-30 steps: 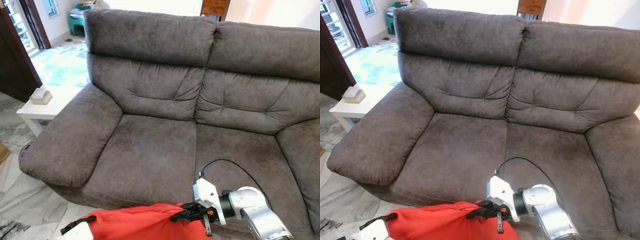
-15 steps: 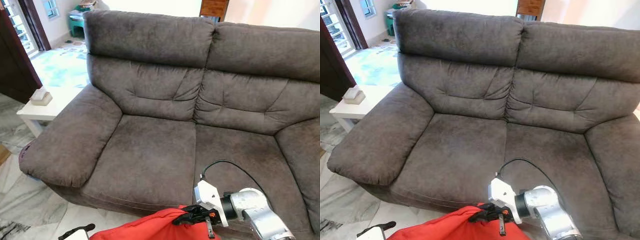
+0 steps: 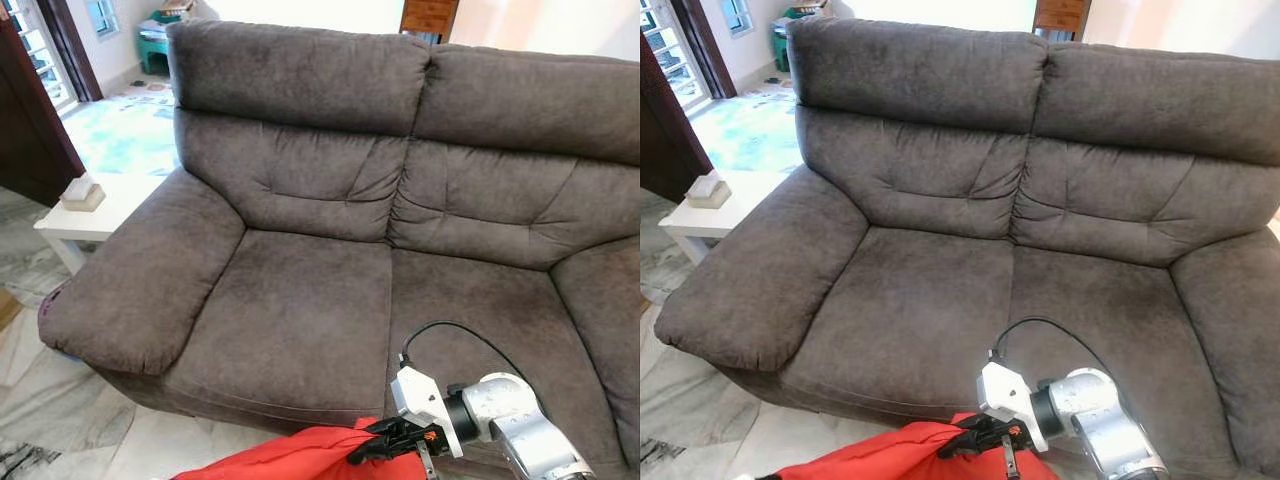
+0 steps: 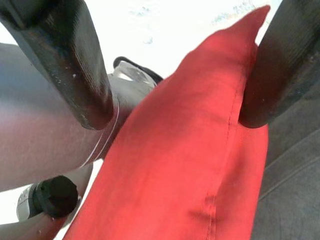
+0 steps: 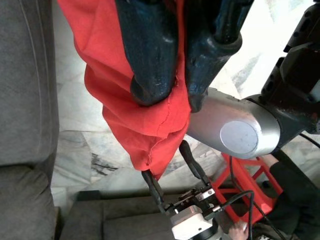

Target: Move the pillow to the sofa from floor

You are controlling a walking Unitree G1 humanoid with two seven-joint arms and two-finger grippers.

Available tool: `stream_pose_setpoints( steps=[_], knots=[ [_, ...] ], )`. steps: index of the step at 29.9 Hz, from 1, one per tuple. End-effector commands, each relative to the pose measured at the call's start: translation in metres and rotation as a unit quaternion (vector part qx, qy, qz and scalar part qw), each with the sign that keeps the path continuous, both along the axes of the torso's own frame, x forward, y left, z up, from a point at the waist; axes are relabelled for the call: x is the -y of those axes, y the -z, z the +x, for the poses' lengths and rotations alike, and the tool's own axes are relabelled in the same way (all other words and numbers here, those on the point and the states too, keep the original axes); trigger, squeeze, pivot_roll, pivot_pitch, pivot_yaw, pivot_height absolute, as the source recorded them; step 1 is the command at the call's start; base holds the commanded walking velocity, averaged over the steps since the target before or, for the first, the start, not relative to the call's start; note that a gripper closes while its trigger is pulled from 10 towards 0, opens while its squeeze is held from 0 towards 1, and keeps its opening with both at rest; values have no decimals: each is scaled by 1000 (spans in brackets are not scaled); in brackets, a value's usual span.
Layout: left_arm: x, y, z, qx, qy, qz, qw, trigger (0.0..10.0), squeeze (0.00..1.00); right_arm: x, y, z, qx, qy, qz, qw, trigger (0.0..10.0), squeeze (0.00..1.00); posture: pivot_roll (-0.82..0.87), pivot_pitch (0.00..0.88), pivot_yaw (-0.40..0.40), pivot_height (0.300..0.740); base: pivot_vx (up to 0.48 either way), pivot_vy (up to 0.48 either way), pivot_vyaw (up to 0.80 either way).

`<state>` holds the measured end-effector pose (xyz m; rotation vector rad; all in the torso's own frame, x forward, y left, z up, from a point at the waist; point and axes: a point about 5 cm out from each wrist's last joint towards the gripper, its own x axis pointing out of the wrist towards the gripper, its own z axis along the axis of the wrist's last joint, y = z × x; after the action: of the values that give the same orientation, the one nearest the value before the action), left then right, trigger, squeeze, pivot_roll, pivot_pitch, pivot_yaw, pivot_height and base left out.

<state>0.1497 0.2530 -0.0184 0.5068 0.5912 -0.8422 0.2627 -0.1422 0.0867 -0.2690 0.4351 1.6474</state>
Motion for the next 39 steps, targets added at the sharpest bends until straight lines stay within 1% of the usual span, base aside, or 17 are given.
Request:
stream_pose_setpoints(
  steps=[1, 6, 8, 10, 14, 15, 16, 17, 22, 23, 24, 26, 28, 30, 32, 34, 39],
  knots=[
    [-7, 2, -3, -14, 0, 17, 1000, 10000, 0, -6, -22, 5, 35, -26, 36, 998, 10000, 0, 168, 112, -39, 740, 0, 0, 0],
    [-9, 0, 3, 14, -5, 32, 999, 10000, 0, -4, -25, 4, 35, -29, 38, 998, 10000, 0, 165, 111, -39, 740, 0, 0, 0],
    [-10, -3, 10, 38, -14, 40, 998, 10000, 0, -3, -25, 4, 35, -31, 37, 998, 10000, 0, 166, 112, -42, 740, 0, 0, 0],
    [-10, -3, 11, 41, -15, 42, 998, 10000, 0, -3, -25, 4, 35, -32, 37, 998, 10000, 0, 165, 113, -43, 740, 0, 0, 0],
    [-8, 3, 9, 21, -9, 44, 999, 10000, 0, -5, -26, 4, 34, -35, 40, 998, 10000, 0, 165, 116, -44, 740, 0, 0, 0],
    [-7, 8, 6, 4, -8, 47, 999, 10000, 0, -5, -27, 4, 34, -36, 43, 998, 10000, 0, 169, 114, -45, 740, 0, 0, 0],
    [-2, 17, 1, -28, 3, 47, 998, 10000, 0, -8, -28, 5, 33, -36, 49, 998, 10000, 0, 165, 104, -46, 740, 0, 0, 0],
    [0, 20, -1, -41, 5, 44, 998, 10000, 0, -9, -29, 6, 35, -35, 51, 997, 10000, 0, 161, 103, -48, 740, 0, 0, 0],
    [6, 23, 3, -42, 8, 43, 998, 10000, 0, -9, -32, 8, 37, -35, 54, 997, 10000, 0, 156, 101, -49, 740, 0, 0, 0],
    [7, 23, 8, -33, 4, 45, 998, 10000, 0, -8, -33, 8, 38, -35, 54, 997, 10000, 0, 151, 98, -50, 740, 0, 0, 0],
    [7, 23, 8, -33, 4, 45, 998, 10000, 0, -8, -33, 8, 38, -35, 54, 997, 10000, 0, 151, 98, -50, 740, 0, 0, 0],
    [7, 21, 16, -11, -3, 58, 998, 10000, 0, -6, -35, 8, 40, -34, 54, 997, 10000, 0, 149, 97, -50, 740, 0, 0, 0],
    [3, 17, 21, 16, -12, 73, 997, 10000, 0, -4, -34, 7, 39, -33, 51, 997, 10000, 0, 150, 97, -52, 740, 0, 0, 0],
    [1, 16, 24, 29, -18, 81, 996, 10000, 0, -4, -34, 6, 38, -33, 51, 997, 10000, 0, 150, 99, -52, 740, 0, 0, 0],
    [-7, 10, 30, 63, -37, 99, 992, 10000, 0, -4, -33, 6, 37, -34, 51, 997, 10000, 0, 150, 100, -53, 740, 0, 0, 0],
    [-12, 4, 36, 93, -61, 102, 989, 10000, 0, -6, -33, 5, 35, -35, 52, 997, 10000, 0, 155, 104, -56, 740, 0, 0, 0],
    [-12, 0, 40, 118, -71, 96, 986, 10000, 0, -7, -32, 5, 34, -38, 51, 997, 10000, 0, 153, 100, -56, 740, 0, 0, 0]
  ],
)
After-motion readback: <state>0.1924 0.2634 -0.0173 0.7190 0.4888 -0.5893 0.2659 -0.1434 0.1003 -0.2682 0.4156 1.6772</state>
